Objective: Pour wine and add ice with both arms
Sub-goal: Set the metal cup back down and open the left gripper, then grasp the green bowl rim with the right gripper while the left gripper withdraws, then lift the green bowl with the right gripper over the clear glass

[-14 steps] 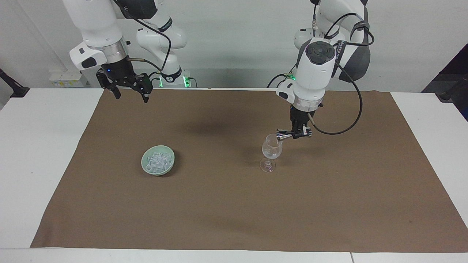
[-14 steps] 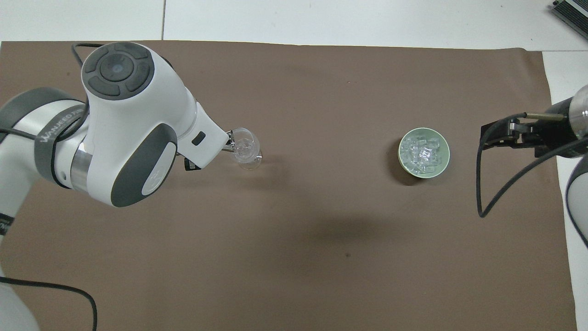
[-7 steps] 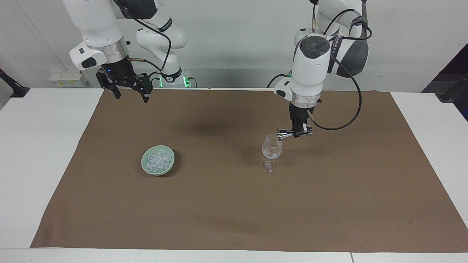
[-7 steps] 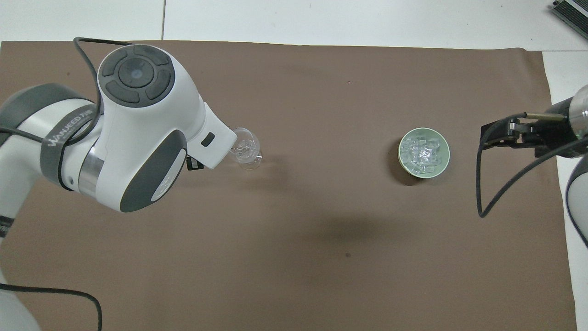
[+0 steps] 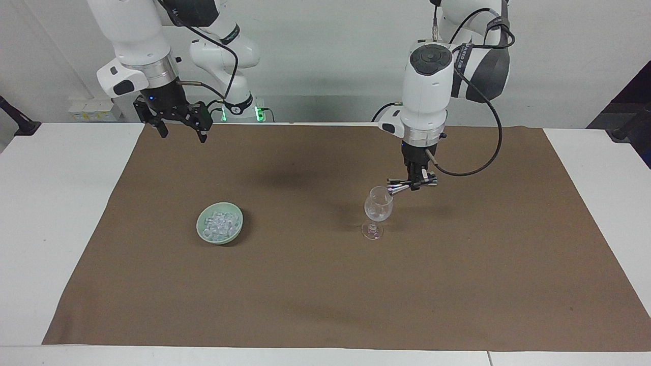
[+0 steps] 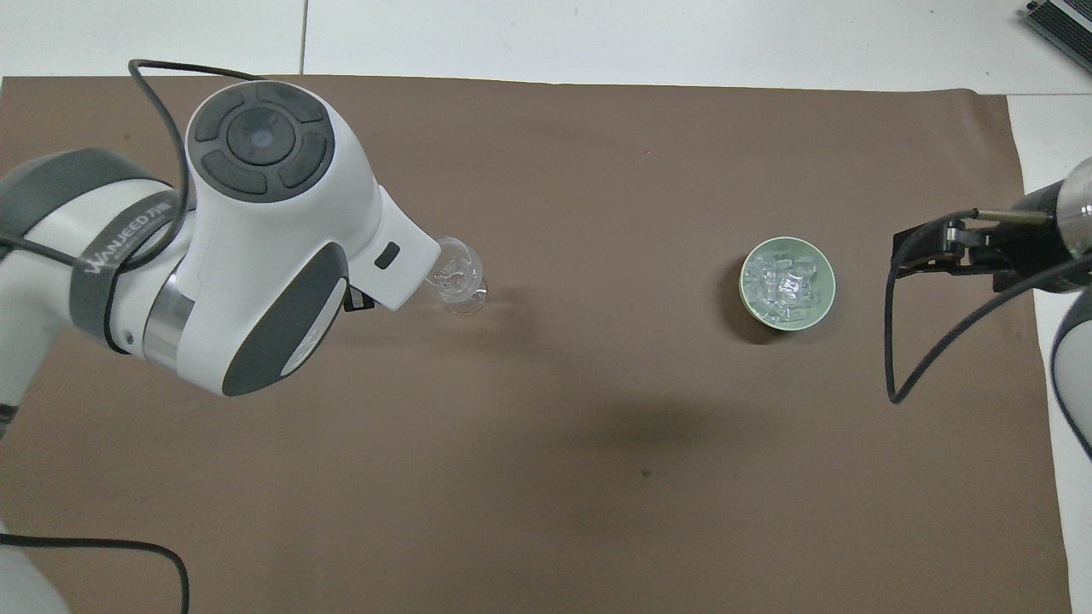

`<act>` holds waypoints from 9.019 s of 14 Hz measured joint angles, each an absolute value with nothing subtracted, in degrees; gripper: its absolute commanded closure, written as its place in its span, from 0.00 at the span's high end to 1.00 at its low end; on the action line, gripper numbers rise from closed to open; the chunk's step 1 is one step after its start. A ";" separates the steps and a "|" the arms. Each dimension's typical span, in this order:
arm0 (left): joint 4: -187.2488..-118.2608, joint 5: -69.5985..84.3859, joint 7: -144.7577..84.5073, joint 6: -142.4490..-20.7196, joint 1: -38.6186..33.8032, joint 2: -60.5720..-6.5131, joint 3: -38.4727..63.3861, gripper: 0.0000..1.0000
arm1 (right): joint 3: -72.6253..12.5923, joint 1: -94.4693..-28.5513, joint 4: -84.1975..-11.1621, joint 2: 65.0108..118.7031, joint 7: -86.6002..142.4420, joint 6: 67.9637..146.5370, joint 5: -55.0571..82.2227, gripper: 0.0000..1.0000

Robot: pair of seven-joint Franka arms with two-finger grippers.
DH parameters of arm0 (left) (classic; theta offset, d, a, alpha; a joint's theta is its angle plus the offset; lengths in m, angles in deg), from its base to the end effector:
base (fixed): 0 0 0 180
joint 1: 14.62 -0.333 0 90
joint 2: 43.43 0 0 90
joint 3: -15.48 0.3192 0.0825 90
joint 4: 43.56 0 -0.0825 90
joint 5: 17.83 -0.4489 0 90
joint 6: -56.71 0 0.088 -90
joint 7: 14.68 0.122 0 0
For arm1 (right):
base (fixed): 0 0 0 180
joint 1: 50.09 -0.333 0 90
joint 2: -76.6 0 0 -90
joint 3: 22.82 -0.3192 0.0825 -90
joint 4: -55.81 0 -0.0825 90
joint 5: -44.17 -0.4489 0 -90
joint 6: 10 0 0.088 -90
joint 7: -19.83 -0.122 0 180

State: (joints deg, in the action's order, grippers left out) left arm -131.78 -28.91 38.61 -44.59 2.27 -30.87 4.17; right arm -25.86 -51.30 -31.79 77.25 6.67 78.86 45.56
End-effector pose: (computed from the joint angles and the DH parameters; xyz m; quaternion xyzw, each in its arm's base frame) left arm 0.6268 -0.3017 0.5063 -0.7451 0.6628 0.0094 0.0733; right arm 0.6201 0.0429 0.6264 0.9969 -0.0780 0.0071 0.0109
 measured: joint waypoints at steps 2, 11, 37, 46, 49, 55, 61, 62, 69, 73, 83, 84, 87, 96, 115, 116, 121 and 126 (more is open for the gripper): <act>-131.54 -25.14 40.74 -44.59 -0.55 -30.97 4.30 0.00 | -25.86 -51.30 -31.79 77.25 6.67 78.86 45.56 1.00; -131.67 4.24 72.30 -44.04 -21.80 -31.11 4.81 0.00 | -25.86 -51.30 -31.78 77.26 6.67 78.86 45.56 1.00; -134.80 44.45 118.65 -24.59 -52.58 1.11 4.18 0.00 | -25.69 -51.08 -31.78 77.26 6.67 79.28 45.56 1.00; -134.71 51.80 119.42 -29.58 -53.24 3.74 1.93 0.00 | -25.68 -51.02 -34.10 77.39 6.67 85.01 45.56 1.00; -134.67 52.22 119.42 -32.38 -53.21 3.74 0.56 0.00 | -25.77 -51.03 -39.39 78.26 6.67 92.71 45.54 1.00; -134.68 52.35 119.42 -34.60 -52.93 4.43 -0.10 0.00 | -25.54 -50.95 -48.71 80.74 6.67 103.26 45.59 1.00; -134.67 52.60 119.42 -34.63 -52.93 4.84 -0.10 0.56 | -25.38 -49.27 -53.77 88.40 6.66 115.83 45.61 1.00; -134.67 52.62 119.42 -34.63 -52.93 4.84 -0.11 0.63 | -25.38 -49.22 -54.26 89.43 6.66 116.60 45.62 1.00; -132.82 51.92 119.42 -34.63 -53.28 4.01 0.45 0.83 | -25.92 -50.61 -57.83 90.50 6.65 121.19 45.62 0.88; -131.43 45.22 118.72 -34.10 -53.29 -0.79 4.20 0.83 | -25.95 -51.38 -59.71 90.50 6.64 121.23 45.62 0.60; -131.23 25.68 95.25 -32.69 -48.84 -17.98 5.97 0.83 | -25.59 -51.18 -59.73 89.74 6.64 121.24 45.74 0.00; -131.21 24.60 90.16 -33.35 -46.67 -20.19 5.98 0.83 | -25.55 -51.17 -59.53 89.29 6.64 121.10 45.74 0.00; -131.17 19.81 76.27 -35.96 -40.44 -26.46 5.99 0.83 | -25.49 -50.97 -56.89 87.22 6.64 118.22 45.76 0.00; -131.89 1.95 35.36 -41.05 -26.23 -37.24 6.03 0.85 | -29.17 -52.06 -41.23 85.24 -4.70 100.84 45.73 0.00; -131.25 -19.64 -12.94 -32.13 -22.59 -42.92 6.80 1.00 | -33.81 -75.93 -19.18 100.11 -54.70 110.65 38.13 0.00; -131.23 -19.64 -12.94 -32.13 -22.61 -42.92 6.94 1.00 | -33.80 -76.70 -17.80 101.96 -55.66 111.93 38.13 0.00; -131.20 -19.34 -13.05 -32.13 -22.72 -42.92 7.33 1.00 | -33.83 -79.94 -16.02 106.55 -56.98 114.48 39.50 0.00; -131.20 -19.12 -13.05 -32.13 -22.68 -42.92 7.19 1.00 | -33.64 -81.16 -15.98 107.31 -57.10 113.43 42.09 0.00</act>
